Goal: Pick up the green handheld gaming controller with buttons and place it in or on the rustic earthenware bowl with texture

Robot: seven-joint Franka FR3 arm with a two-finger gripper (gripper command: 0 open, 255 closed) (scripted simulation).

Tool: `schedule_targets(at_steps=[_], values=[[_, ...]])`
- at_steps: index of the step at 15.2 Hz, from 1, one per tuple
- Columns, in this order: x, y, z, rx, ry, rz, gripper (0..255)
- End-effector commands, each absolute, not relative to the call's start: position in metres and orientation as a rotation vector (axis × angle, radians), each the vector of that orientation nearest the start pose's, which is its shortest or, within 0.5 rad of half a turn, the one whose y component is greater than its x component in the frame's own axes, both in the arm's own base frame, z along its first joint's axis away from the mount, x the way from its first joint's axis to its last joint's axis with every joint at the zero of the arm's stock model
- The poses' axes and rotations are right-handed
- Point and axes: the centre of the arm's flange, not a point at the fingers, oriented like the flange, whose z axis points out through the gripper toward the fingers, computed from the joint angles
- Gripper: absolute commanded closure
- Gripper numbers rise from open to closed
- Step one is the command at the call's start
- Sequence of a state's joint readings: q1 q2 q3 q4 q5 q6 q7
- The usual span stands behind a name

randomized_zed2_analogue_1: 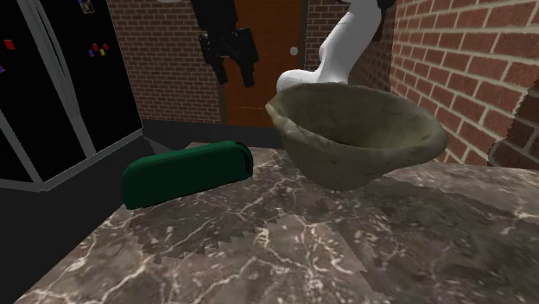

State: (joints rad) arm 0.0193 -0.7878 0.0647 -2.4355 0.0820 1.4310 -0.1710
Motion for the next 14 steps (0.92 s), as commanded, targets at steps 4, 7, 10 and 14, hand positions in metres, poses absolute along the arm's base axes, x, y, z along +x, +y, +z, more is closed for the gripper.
schedule_targets(at_steps=[4, 7, 10, 14], values=[[0.3, 0.074, 0.545, -3.074, -0.29, 0.321, 0], [0.318, 0.11, 0.546, -3.092, -0.221, 0.309, 0], [0.337, 0.145, 0.547, -3.108, -0.152, 0.298, 0], [0.364, 0.19, 0.547, -3.128, -0.059, 0.281, 0]])
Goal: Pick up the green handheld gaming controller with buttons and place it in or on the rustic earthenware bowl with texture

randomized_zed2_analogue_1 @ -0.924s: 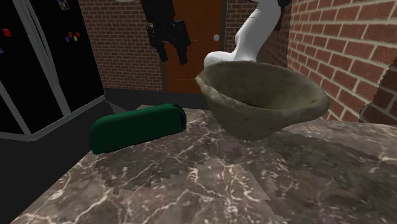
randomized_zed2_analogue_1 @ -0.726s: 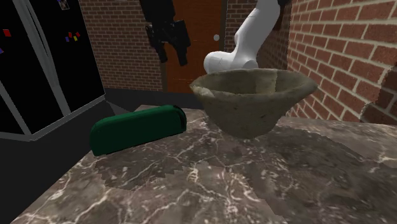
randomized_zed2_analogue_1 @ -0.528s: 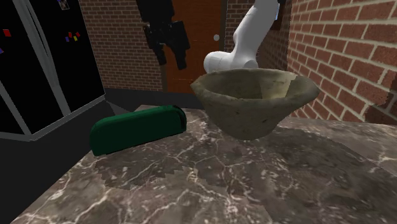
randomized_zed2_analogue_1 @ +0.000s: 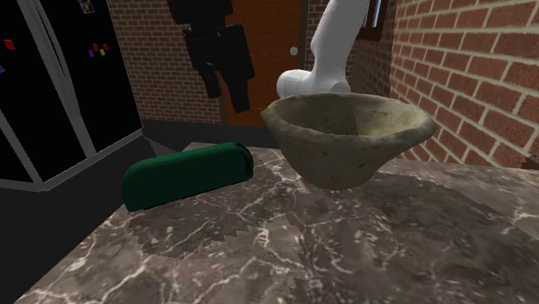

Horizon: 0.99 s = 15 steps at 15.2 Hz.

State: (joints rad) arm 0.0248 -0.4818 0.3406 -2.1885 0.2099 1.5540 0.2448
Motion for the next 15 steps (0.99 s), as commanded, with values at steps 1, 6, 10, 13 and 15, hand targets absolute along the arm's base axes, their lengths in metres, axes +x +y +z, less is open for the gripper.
schedule_targets(at_steps=[1, 6, 10, 13, 15], values=[[0.371, 0.201, 0.547, -3.132, -0.035, 0.277, 0], [0.41, 0.255, 0.547, -3.151, 0.083, 0.256, 0], [0.431, 0.282, 0.542, -3.159, 0.146, 0.245, 0], [0.429, 0.281, 0.526, -3.159, 0.146, 0.245, 0], [0.427, 0.281, 0.515, -3.159, 0.146, 0.245, 0]])
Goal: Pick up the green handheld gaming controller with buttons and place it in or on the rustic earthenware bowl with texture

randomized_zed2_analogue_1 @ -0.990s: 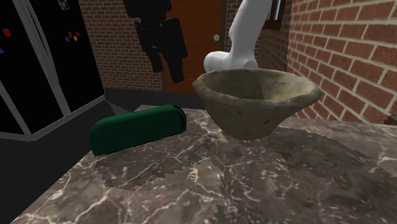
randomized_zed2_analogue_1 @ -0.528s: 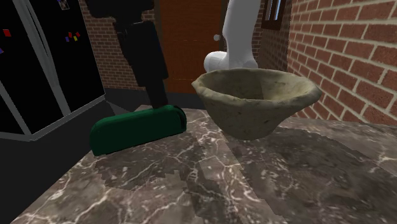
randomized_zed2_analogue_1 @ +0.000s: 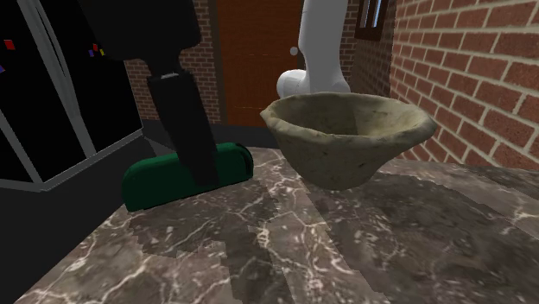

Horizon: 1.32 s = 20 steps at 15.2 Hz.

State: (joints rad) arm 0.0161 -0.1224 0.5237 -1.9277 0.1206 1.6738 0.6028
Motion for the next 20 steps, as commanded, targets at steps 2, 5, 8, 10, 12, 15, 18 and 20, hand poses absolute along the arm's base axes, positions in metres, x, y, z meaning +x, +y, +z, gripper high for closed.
schedule_targets(at_steps=[2, 5, 8, 10, 12, 15, 18, 20], values=[[0.4259, 0.281, 0.5073, -3.159, 0.146, 0.245, 0], [0.4259, 0.281, 0.5073, -3.159, 0.146, 0.245, 0], [0.4259, 0.281, 0.5073, -3.159, 0.146, 0.245, 0], [0.4259, 0.281, 0.5073, -3.159, 0.146, 0.245, 255], [0.4259, 0.281, 0.5073, -3.159, 0.146, 0.245, 255], [0.4258, 0.2811, 0.5074, -3.159, 0.146, 0.245, 255], [0.4258, 0.2811, 0.5074, -3.159, 0.146, 0.245, 255], [0.4258, 0.281, 0.5126, -3.159, 0.146, 0.245, 255]])
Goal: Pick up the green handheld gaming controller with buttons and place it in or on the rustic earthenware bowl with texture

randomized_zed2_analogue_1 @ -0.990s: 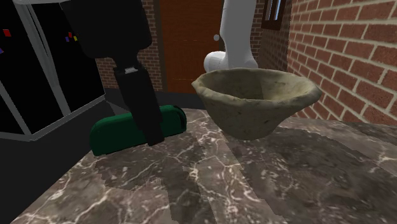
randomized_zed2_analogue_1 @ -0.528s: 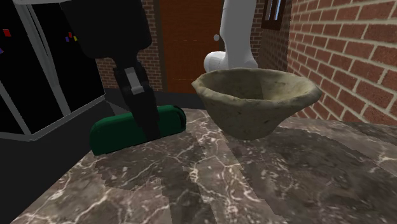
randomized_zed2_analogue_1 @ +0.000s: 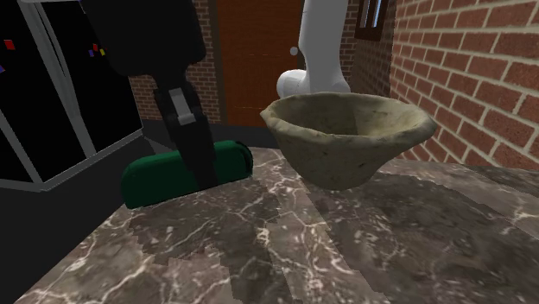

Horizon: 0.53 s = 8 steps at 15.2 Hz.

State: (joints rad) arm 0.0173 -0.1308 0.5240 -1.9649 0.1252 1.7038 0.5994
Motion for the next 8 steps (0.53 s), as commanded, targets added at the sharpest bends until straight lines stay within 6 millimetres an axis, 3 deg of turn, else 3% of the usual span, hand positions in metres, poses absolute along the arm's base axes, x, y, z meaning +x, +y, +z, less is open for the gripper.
schedule_targets(at_steps=[1, 8], values=[[0.426, 0.281, 0.518, -3.159, 0.146, 0.245, 255], [0.426, 0.281, 0.555, -3.159, 0.146, 0.245, 255]])
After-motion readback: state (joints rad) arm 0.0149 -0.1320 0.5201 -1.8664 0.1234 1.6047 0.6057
